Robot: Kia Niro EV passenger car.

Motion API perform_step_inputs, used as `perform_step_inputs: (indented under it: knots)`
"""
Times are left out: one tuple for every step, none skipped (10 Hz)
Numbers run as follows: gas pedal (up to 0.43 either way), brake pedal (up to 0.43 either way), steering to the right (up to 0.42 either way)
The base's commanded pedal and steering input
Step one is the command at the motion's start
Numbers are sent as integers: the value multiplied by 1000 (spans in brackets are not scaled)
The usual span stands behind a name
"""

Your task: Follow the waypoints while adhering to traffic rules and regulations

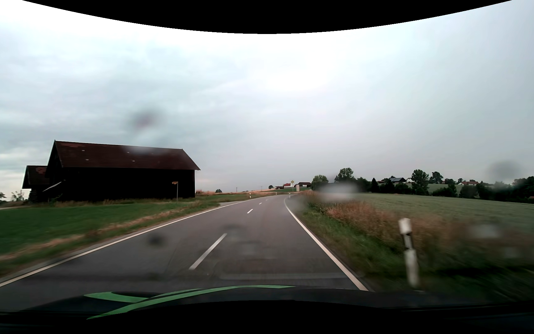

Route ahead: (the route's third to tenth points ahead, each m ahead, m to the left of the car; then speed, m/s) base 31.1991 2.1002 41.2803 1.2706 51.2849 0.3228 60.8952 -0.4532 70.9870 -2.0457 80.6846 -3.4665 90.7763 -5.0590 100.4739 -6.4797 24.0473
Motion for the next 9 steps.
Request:
perform_step_inputs:
  knots:
    - [177, 0, 9]
    - [177, 0, 10]
    - [177, 0, 9]
    - [177, 0, 9]
    - [177, 0, 9]
    - [177, 0, 9]
    - [177, 0, 9]
    - [177, 0, 9]
    - [177, 0, 10]
